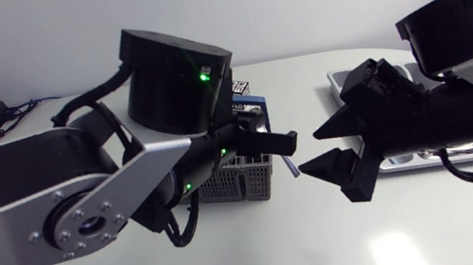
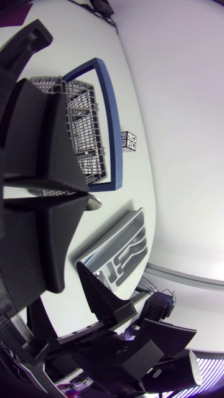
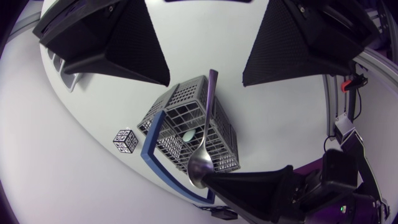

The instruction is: Transfer all utensils from the basket to the drawer tray.

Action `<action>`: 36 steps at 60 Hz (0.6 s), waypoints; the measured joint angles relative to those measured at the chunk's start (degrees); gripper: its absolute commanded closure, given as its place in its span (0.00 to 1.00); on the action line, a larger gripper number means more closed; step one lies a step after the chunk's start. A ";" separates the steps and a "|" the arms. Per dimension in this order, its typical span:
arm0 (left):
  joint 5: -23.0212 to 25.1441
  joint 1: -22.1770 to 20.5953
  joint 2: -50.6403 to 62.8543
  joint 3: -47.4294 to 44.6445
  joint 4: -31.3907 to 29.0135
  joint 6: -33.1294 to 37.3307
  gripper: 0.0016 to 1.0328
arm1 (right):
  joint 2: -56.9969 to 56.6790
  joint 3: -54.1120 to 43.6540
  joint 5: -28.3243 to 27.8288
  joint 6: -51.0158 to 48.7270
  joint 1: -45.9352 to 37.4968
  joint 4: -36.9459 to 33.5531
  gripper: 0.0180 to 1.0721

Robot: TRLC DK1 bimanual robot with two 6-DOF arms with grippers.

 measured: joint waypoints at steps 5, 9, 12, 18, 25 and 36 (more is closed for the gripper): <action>0.22 -0.22 0.61 0.94 -2.08 -2.38 0.97 | 2.10 1.25 -1.29 1.29 0.09 0.17 0.44; 0.28 -0.37 1.22 1.77 -3.30 -3.87 0.97 | 3.74 2.16 -1.95 1.86 0.09 0.39 0.50; 0.50 -0.42 1.57 2.36 -3.98 -4.81 0.97 | 4.81 2.75 -2.38 2.49 0.09 0.46 0.52; 0.83 -0.42 1.92 3.21 -4.76 -6.10 0.97 | 6.69 3.69 -2.97 3.37 0.13 1.55 0.52; 1.14 -0.44 1.95 3.67 -5.42 -7.34 0.97 | 8.61 4.39 -3.08 4.37 0.46 2.16 0.52; 2.56 -0.74 1.95 3.98 -6.14 -8.59 0.97 | 10.34 5.01 -4.50 4.94 0.44 2.23 0.61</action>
